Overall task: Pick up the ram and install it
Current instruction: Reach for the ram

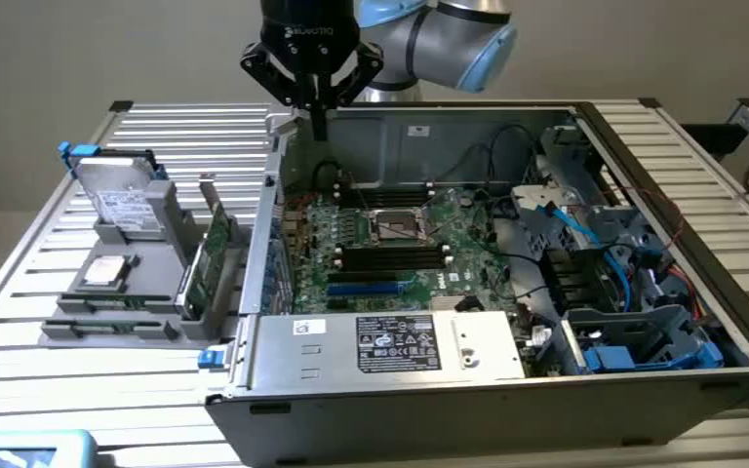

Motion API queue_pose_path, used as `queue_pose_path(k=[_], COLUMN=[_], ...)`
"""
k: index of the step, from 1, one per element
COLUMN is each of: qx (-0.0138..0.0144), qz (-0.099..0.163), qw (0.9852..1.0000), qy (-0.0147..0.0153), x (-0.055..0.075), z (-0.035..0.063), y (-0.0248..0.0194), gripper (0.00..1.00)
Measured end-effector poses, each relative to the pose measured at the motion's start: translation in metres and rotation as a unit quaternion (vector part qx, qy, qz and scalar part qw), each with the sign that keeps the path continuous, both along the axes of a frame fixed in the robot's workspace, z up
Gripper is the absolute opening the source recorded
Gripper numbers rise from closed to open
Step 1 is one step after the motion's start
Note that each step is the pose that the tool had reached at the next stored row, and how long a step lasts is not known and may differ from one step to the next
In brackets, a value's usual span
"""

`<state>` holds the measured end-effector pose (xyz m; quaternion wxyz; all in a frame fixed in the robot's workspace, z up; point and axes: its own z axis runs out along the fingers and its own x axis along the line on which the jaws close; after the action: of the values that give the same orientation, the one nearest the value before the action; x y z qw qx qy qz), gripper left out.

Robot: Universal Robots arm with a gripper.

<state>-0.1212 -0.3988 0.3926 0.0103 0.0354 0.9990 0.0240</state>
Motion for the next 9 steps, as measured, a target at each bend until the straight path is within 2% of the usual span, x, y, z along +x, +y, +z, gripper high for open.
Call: queue_pose_path(k=[9], qx=[0.0000], qz=[0.000], qw=[1.0000], qy=[0.0000], x=[0.0000], z=[0.0000], y=[0.0000], gripper=[0.11])
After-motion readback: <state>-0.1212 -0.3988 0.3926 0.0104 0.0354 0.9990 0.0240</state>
